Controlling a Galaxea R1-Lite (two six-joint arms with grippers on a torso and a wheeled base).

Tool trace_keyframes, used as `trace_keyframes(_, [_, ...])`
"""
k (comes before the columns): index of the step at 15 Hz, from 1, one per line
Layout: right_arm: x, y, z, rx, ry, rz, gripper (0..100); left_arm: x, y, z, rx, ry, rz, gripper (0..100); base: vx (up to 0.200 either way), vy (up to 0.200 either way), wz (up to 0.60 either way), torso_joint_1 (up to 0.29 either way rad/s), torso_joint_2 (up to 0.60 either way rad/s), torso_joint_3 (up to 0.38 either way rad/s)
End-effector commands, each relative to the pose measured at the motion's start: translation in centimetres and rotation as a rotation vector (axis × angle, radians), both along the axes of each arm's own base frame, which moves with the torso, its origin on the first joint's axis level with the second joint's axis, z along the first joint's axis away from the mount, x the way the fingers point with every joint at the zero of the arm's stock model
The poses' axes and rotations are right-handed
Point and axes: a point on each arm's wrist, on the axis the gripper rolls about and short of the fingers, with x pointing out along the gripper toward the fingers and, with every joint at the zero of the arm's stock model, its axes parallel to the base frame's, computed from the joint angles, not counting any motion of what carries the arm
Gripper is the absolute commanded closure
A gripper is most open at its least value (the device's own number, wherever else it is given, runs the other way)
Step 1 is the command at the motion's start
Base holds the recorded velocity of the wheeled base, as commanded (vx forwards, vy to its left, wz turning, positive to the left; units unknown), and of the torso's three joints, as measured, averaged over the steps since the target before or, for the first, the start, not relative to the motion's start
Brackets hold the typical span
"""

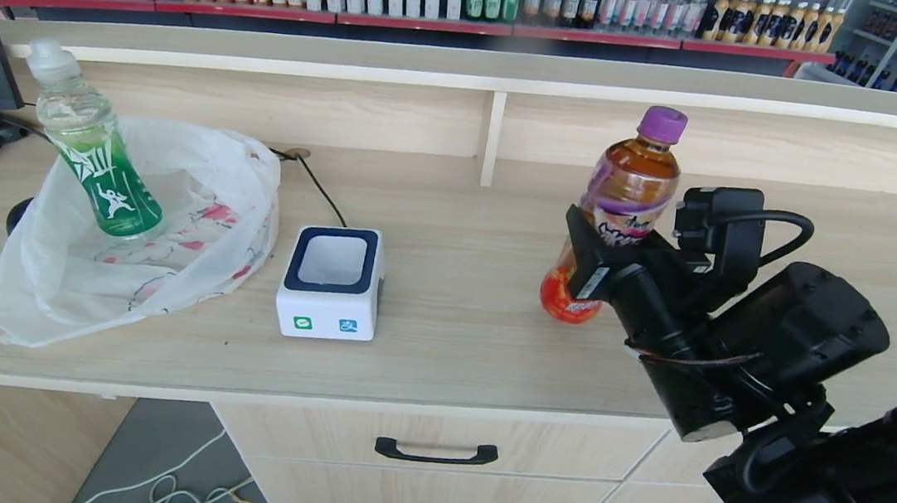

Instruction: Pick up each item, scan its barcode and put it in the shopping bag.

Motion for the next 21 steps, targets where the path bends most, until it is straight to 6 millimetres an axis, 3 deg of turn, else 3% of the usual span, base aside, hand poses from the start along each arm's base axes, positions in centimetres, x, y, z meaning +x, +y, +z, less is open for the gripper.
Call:
trace_keyframes(1, [-1.1,-0.6,0.9,0.011,-0.017,0.004,100,0.0,0.0,0.0,0.0,-0.001,0.0,0,0.0,0.0,0.0,0.0,0.0,0.0])
trace_keyframes(7, [-6.3,-2.8,1.8,-0.007,-0.018,0.048,100,0.0,0.0,0.0,0.0,-0.001,0.0,0,0.0,0.0,0.0,0.0,0.0,0.0])
trace_keyframes(14, [-14.2,-8.1,-0.5,-0.123,0.023,0.082,100,0.0,0.0,0.0,0.0,-0.001,0.0,0,0.0,0.0,0.0,0.0,0.0,0.0])
trace_keyframes(21, [-16.2,-6.9,-0.1,-0.281,-0.07,0.142,100,0.0,0.0,0.0,0.0,-0.001,0.0,0,0.0,0.0,0.0,0.0,0.0,0.0])
